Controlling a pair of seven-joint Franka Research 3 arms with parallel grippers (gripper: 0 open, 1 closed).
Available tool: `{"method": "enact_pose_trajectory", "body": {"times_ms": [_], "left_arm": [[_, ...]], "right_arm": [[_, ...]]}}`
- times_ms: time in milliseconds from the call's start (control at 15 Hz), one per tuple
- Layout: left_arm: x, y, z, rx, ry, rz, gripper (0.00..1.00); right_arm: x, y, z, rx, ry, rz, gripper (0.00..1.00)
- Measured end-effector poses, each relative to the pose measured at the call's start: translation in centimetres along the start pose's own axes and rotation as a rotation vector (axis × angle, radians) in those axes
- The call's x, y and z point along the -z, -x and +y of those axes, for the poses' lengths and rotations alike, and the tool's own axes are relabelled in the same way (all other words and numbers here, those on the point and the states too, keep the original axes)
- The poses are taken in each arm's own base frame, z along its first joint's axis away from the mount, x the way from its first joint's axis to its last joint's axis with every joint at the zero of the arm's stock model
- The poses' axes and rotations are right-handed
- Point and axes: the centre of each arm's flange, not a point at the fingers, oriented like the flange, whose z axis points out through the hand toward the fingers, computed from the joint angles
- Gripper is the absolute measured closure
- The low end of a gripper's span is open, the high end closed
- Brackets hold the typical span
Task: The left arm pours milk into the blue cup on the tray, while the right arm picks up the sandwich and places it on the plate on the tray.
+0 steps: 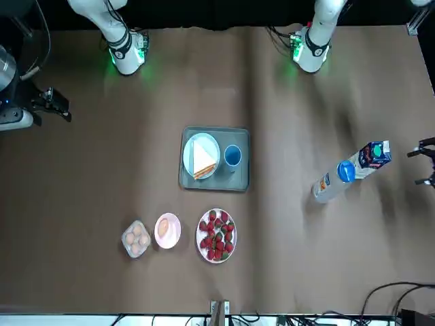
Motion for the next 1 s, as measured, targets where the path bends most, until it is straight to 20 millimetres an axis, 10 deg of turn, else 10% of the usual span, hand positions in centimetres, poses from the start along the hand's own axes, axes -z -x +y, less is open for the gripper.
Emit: {"method": "enact_pose_trajectory", "body": {"times_ms": [200, 533, 1000], "left_arm": [[-0.4, -10.3, -5.7, -0.018, 0.077, -0.234, 0.01], [-7.7, -18.9, -11.9, 0.042, 0.091, -0.389, 0.01], [-12.1, -30.8, -14.1, 0.492, -0.03, -0.563, 0.01]], "right_arm": [[0.0, 0.0, 0.0, 0.0, 0.0, 0.001, 0.0], [0.0, 0.0, 0.1, -0.001, 0.0, 0.002, 0.0], [0.1, -0.1, 0.1, -0.002, 0.0, 0.007, 0.0]]}}
